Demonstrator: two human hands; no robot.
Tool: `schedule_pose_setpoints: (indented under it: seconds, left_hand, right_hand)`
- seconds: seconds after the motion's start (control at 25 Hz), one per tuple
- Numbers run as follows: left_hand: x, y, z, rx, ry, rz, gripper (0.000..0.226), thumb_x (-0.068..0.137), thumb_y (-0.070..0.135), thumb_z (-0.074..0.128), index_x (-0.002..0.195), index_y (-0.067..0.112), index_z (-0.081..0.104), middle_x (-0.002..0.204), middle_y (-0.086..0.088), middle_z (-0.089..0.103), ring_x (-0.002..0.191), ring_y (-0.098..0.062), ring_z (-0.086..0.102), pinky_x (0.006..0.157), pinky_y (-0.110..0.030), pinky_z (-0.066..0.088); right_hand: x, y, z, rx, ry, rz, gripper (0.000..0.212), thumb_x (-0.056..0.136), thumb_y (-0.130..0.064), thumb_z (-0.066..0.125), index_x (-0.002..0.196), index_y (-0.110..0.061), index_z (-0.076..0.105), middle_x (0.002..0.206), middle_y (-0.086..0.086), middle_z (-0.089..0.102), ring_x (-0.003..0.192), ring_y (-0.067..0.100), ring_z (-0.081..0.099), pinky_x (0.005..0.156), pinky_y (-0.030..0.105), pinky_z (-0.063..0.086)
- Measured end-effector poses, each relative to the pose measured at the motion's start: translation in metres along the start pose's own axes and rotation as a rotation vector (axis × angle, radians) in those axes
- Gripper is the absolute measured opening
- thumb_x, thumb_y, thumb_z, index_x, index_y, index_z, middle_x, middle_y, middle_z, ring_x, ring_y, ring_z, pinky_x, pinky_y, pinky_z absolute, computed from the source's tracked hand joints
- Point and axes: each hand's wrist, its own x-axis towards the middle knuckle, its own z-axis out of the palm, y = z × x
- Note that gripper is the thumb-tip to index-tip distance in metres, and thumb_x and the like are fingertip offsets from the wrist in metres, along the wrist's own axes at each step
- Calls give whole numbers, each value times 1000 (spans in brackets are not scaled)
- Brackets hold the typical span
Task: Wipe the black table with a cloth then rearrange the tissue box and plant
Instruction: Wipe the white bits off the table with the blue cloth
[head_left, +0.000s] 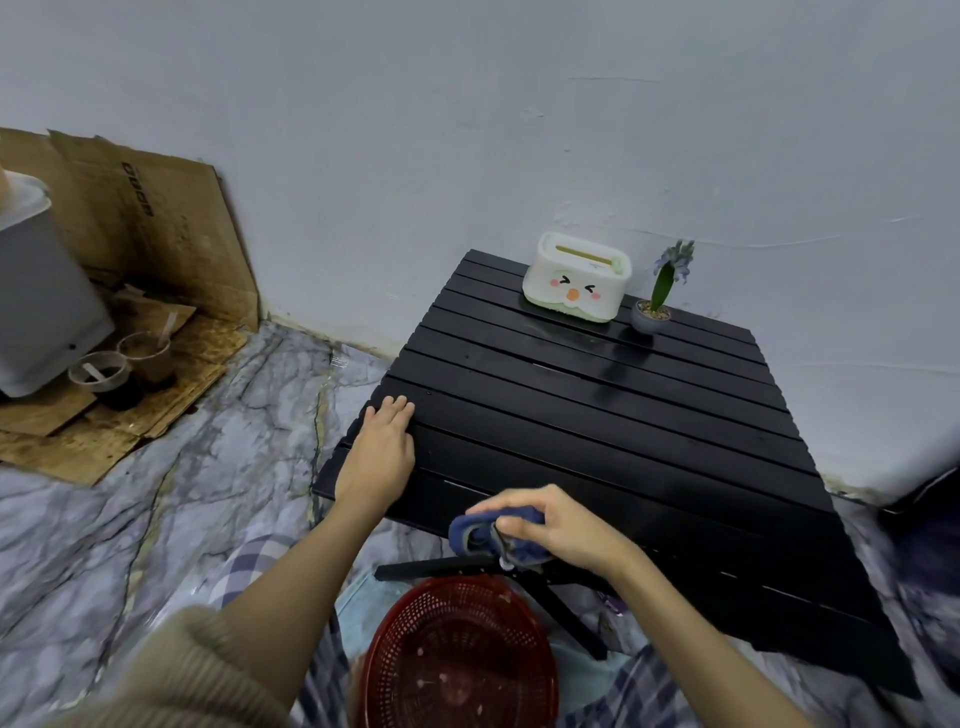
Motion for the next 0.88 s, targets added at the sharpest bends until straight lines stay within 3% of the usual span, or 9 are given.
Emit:
schedule_pose_setpoints:
  seconds: [0.2,0.32,0.44,0.6,0.76,0.88]
  left_hand:
    - [-1,2,-1,-3,3,12,48,90,2,28,137,5,31,150,-10,29,142,-22,17,121,-36,7]
    - [0,2,-2,-7,14,14,48,89,3,28,137,5,32,150,-11,29,142,-21,17,121,-36,7]
    - [0,1,-1,1,11,15,48,89,3,28,137,4,31,151,-11,29,142,-21,17,121,-36,7]
    - [-1,2,0,13,23,18,48,89,3,28,137,5,31,151,-11,29,142,-21,17,121,-36,8]
    - [-1,2,0,9,23,19,48,89,3,27,137,5,31,151,-11,28,142,-20,17,121,-35,7]
    - [0,2,0,9,22,16,48,89,4,27,137,5,30,151,-10,28,142,-21,16,121,-35,7]
  right_hand:
    - [-35,-6,14,28,-48,-13,31,87,-32,52,113,-20,63,107,-13,65,107,7,60,90,18,45]
    - [-43,-5,2,150,183,-17,24,89,-23,53,107,-31,66,108,-22,67,109,2,59,90,12,42]
    - [-47,-2,-12,288,414,18,24,88,-23,54,101,-39,67,111,-21,67,109,5,60,94,21,43]
    - [-48,-4,-10,126,303,-32,25,89,-19,52,110,-22,66,118,-12,65,111,5,59,92,13,43]
    - [-49,1,-14,255,434,-15,25,91,-10,50,109,-18,66,116,-11,66,109,7,60,88,13,45]
    - [-48,8,-22,277,543,48,26,91,-10,50,106,-24,67,114,-18,65,109,7,60,86,12,47]
